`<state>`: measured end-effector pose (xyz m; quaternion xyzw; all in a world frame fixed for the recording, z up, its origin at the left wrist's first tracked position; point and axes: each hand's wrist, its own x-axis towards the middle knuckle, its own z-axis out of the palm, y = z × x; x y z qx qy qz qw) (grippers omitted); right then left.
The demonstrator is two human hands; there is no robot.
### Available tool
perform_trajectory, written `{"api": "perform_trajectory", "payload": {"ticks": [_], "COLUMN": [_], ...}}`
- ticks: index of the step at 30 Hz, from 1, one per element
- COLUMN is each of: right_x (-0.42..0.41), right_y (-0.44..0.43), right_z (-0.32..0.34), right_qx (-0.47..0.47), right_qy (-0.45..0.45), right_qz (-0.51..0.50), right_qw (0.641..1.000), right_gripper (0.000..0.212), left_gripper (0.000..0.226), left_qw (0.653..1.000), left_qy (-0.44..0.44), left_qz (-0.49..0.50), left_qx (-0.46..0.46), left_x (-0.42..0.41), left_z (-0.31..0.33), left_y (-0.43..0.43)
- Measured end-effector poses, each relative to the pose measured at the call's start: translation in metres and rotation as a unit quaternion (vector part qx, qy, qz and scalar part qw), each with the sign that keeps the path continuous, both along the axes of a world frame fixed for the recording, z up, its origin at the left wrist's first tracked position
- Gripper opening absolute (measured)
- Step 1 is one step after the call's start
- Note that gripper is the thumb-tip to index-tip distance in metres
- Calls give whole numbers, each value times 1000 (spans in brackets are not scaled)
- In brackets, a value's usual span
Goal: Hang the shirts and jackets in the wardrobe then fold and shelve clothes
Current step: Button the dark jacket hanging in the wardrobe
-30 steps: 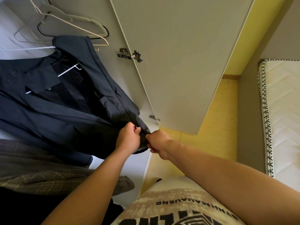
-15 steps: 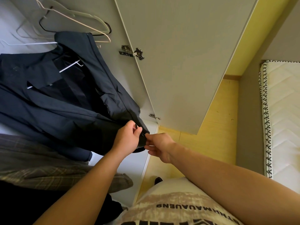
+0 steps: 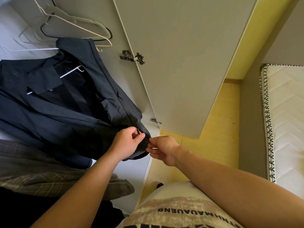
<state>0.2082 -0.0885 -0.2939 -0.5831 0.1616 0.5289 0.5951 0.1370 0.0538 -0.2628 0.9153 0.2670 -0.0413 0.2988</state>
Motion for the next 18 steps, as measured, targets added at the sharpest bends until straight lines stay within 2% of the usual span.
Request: {"api": "perform_trajectory", "payload": {"ticks": [5,8,10,12,14,18], "right_x": [0,1,3,6,7,7], "right_y": [1,1,0,-2,-2,2], "right_z": [1,3,2,1,0,-2], "right_qx": [27,46,64,75,63,36], "right_qy": [6,12,37,54,43,4], "right_qz": [1,4,-9,-6,0,10], "right_qw": [1000,999,997,996,997,999], "right_gripper": [14,20,30,37,41,67], "left_gripper": [24,19,6,22,35,24], "left_qw": [998,999,998,994,992,999], "left_qy": [-55,-46,-48,-31,-17,-31], "left_qz": [3,-3,4,-21,-39,-9], "left_qx": [43,14,-45,-104,-117,-29], "left_x": [2,3,3,1,-1,0], "left_z": [-1,-1,1,4,6,6], "left_y": [-12,-16,-15,-12,-7,2]}}
